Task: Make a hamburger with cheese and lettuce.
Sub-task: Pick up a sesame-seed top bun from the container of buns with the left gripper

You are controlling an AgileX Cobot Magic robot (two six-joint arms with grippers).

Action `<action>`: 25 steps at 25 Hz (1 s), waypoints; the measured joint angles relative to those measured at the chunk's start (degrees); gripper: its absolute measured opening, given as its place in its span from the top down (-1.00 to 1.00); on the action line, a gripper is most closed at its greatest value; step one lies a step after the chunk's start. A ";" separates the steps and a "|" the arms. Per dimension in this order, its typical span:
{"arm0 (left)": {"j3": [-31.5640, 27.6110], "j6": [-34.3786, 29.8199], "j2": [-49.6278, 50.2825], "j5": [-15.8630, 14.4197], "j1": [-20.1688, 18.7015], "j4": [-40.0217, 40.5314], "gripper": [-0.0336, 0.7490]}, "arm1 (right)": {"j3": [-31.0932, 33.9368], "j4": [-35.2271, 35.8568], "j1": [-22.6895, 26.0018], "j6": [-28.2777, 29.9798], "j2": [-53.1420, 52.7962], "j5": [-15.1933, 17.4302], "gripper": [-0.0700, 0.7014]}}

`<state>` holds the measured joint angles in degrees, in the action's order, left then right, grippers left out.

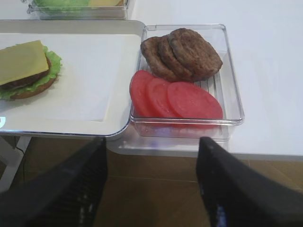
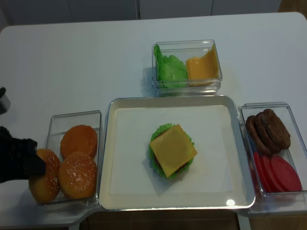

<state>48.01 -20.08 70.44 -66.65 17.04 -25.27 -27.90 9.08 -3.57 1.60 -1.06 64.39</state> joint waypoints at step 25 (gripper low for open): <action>14.72 1.05 -6.96 -2.93 0.00 -12.63 0.37 | 0.00 0.00 0.00 0.11 0.00 0.00 -0.34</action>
<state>62.73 -19.03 63.48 -69.58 17.04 -37.90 -27.90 9.08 -3.57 1.71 -1.06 64.39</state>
